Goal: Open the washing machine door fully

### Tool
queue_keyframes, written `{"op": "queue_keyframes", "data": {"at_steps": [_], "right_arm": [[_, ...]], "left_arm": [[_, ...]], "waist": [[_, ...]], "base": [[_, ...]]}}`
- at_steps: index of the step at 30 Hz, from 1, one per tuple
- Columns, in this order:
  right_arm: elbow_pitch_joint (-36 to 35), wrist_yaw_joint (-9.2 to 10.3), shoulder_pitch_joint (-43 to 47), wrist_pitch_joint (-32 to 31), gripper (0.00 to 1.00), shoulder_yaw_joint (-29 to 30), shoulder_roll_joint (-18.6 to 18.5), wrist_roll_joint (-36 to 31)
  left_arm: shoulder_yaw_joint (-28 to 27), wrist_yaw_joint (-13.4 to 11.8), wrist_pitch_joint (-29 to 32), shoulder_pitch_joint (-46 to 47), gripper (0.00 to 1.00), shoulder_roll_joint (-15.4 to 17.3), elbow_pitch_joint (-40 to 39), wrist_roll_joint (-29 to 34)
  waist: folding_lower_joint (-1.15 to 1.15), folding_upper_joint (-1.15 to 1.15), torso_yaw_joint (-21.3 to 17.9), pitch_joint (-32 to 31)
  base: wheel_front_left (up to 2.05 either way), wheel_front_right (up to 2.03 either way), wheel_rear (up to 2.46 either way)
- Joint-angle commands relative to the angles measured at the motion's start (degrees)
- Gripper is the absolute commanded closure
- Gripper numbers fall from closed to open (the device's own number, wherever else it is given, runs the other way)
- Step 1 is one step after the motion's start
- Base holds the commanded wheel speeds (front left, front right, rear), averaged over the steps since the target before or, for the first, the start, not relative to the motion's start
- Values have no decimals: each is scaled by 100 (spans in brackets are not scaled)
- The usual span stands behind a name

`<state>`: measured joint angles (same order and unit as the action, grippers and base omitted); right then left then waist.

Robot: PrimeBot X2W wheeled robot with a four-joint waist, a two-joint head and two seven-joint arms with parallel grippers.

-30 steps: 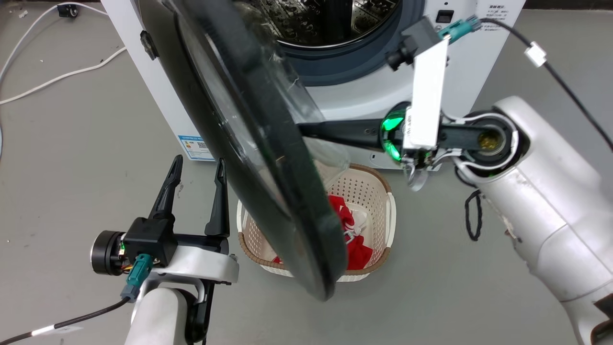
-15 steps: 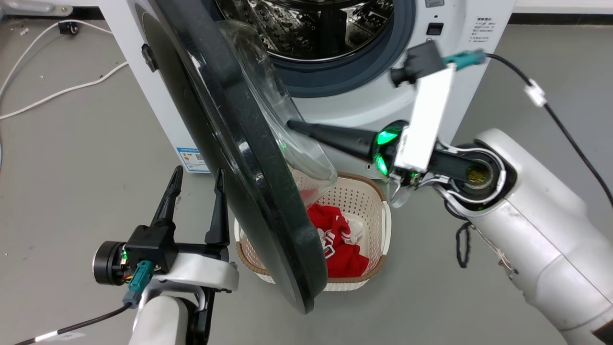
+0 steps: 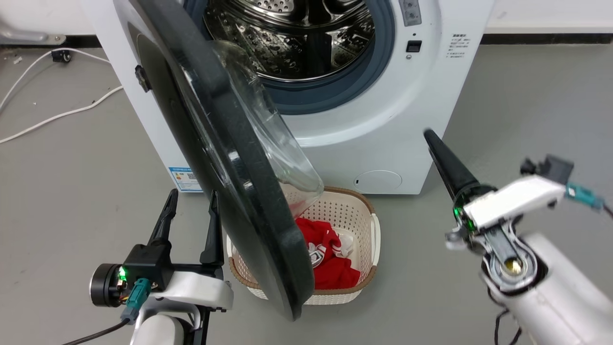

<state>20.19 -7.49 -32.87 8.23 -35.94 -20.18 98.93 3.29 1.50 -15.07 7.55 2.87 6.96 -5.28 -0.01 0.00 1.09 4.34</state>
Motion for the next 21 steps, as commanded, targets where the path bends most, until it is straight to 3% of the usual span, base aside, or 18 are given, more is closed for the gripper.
{"op": "queue_keyframes", "data": {"at_steps": [1,8,11,16,21], "right_arm": [[18,0,223,209,0,38,0,-39],[128,0,1201,681,0,580,158,-369],[165,0,1519,690,0,1453,311,-990],[-155,0,2053,692,0,3102,837,-3648],[-1252,1,2587,694,0,4339,1527,-6658]], "left_arm": [[-20,0,-15,-60,0,2,-3,28],[-102,12,-15,-143,0,2,-9,54],[-127,-6,-15,-156,0,1,-19,53],[-173,-23,-15,-208,0,3,-27,53],[-161,-33,-15,-221,0,2,-19,33]], "waist": [[1,0,-35,-24],[1,0,-144,-60],[1,0,-182,-74],[1,0,-223,-97],[1,0,-207,-136]], "base": [[0,0,0],[0,0,0],[0,0,0],[0,0,0],[0,0,0]]}}
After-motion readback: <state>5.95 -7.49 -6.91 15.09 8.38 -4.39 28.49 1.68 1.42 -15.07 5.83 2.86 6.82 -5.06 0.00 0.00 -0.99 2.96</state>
